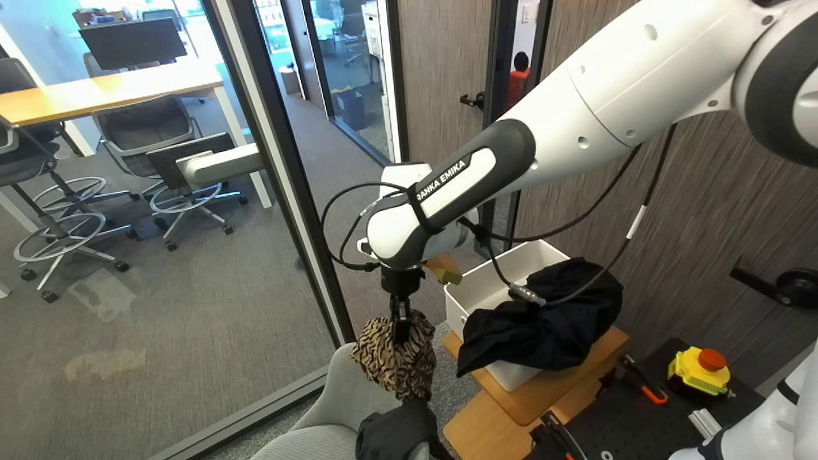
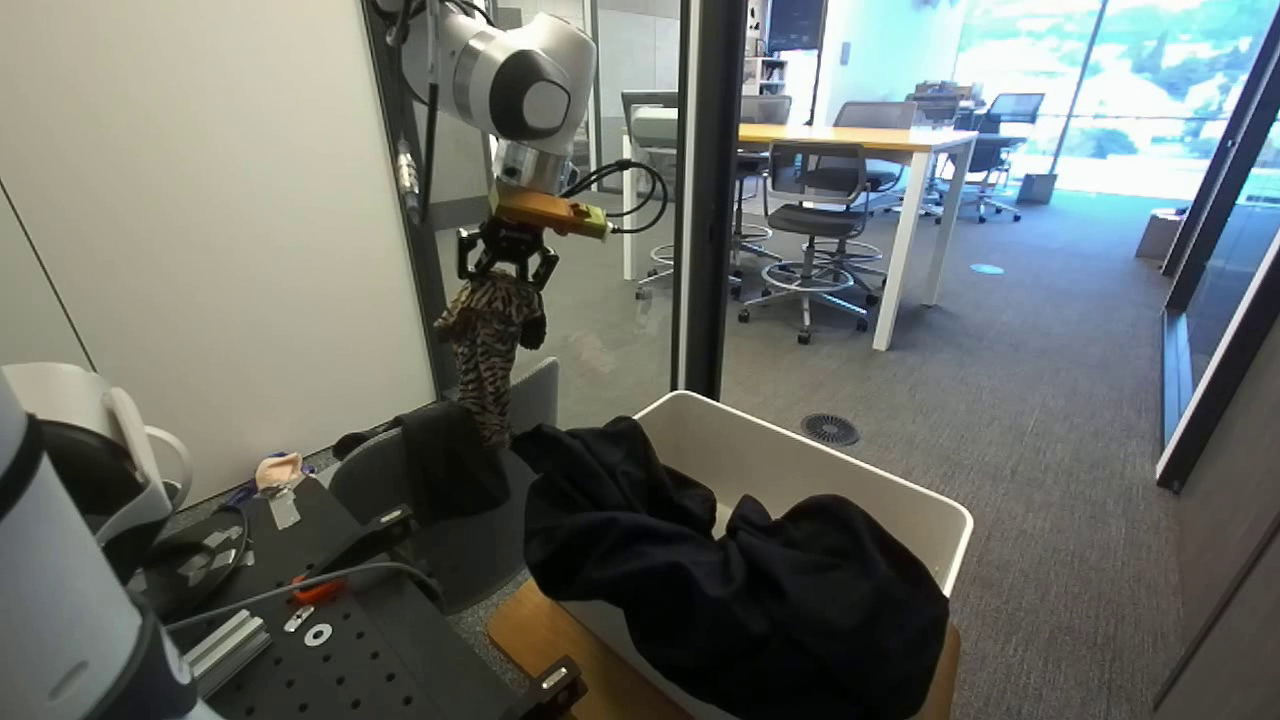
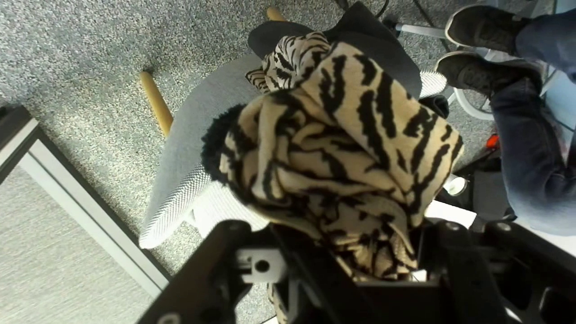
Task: Place the animal print clothing on the backrest of the chair
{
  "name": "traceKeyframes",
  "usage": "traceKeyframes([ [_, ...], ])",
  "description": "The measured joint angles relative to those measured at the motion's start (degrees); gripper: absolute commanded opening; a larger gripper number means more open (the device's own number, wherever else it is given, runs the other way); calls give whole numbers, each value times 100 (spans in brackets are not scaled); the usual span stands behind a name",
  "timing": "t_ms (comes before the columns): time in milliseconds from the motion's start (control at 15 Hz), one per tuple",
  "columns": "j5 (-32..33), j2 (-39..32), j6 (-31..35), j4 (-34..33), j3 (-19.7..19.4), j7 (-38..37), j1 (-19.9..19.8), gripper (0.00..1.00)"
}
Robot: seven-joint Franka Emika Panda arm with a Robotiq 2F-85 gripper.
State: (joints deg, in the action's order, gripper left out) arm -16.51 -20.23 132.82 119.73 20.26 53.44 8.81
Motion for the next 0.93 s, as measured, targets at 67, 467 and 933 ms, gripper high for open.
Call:
traceKeyframes([
  [67,14,-134,-26,-108,-3,21,-4,15],
  [467,58,-827,-78,-705,11,156,-6,15],
  [933,293,-1479,-14,-1048,13,173,42,15],
])
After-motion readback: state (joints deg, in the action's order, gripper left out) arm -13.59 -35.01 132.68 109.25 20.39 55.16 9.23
